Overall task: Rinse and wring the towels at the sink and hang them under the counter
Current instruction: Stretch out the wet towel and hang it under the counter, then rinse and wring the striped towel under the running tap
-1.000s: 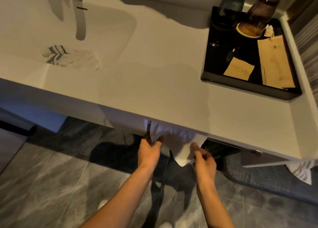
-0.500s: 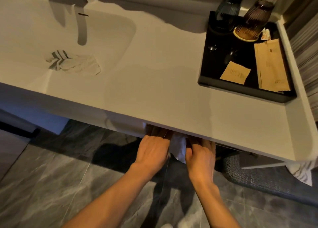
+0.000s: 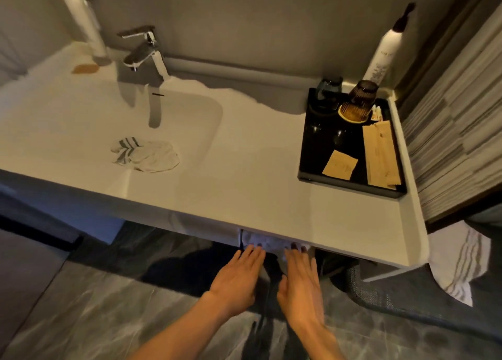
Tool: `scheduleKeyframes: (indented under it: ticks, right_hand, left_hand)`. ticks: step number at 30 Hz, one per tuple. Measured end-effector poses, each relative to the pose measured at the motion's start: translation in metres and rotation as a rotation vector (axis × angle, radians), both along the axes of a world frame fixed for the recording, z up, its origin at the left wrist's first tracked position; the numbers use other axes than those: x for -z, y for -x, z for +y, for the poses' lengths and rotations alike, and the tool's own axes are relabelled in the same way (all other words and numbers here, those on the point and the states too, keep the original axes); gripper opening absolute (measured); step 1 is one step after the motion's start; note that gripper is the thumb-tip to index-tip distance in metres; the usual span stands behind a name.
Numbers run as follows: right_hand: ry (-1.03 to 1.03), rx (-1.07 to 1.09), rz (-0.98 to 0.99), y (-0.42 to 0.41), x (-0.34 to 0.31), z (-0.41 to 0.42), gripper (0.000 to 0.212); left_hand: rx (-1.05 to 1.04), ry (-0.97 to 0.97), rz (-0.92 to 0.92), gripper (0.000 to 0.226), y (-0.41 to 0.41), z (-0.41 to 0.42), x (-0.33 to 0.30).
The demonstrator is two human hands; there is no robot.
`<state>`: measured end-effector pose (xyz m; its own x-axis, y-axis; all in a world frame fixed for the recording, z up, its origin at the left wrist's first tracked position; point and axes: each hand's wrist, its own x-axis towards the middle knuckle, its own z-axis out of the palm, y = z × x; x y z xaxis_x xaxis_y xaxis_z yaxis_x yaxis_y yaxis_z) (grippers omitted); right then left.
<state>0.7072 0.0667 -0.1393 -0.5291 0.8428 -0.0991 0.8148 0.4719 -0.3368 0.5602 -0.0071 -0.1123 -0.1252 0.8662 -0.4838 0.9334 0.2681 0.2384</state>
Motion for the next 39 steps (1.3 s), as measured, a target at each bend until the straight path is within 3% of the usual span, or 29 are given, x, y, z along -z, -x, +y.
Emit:
scheduleKeyframes:
  ticks: [3,5,10,14,21,27,32,36,39]
  right_hand:
    - [0.184,-0.077,0.093,0.017,-0.063,-0.019,0.046]
    - [0.216,-0.136,0.117,0.045,-0.116,-0.017,0.029]
    - [0.032,-0.232,0.241,0.137,-0.205,0.006,0.046]
    - [-0.018,-0.259,0.275,0.217,-0.234,0.022,0.048]
    - [0.203,-0.24,0.171,0.374,-0.157,0.024,0.04]
    - [0.399,-0.15,0.036,0.502,-0.07,0.019,0.041]
    - [0.183,-0.25,-0.171,0.586,-0.019,0.016,0.039]
    - [0.083,-0.282,-0.138,0.623,0.009,0.016,0.06]
    - [0.045,-0.333,-0.221,0.639,0.016,0.023,0.027]
  left_hand:
    - [-0.001,0.041,-0.127,0.065,0.023,-0.025,-0.049]
    - [-0.026,-0.022,-0.109,0.051,0.048,-0.032,-0.086]
    - [-0.236,-0.246,0.0,0.051,0.141,-0.031,-0.166]
    - [-0.366,-0.38,0.042,0.052,0.236,-0.026,-0.196]
    - [-0.623,-0.166,-0.036,0.035,0.42,-0.032,-0.122]
    - [-0.569,0.074,-0.079,0.032,0.517,-0.025,-0.055]
    - [-0.52,0.083,-0.155,0.031,0.55,-0.029,-0.037]
    - [-0.519,0.111,-0.222,0.036,0.561,-0.031,-0.023]
    - [-0.558,0.094,-0.236,0.034,0.571,-0.033,-0.022]
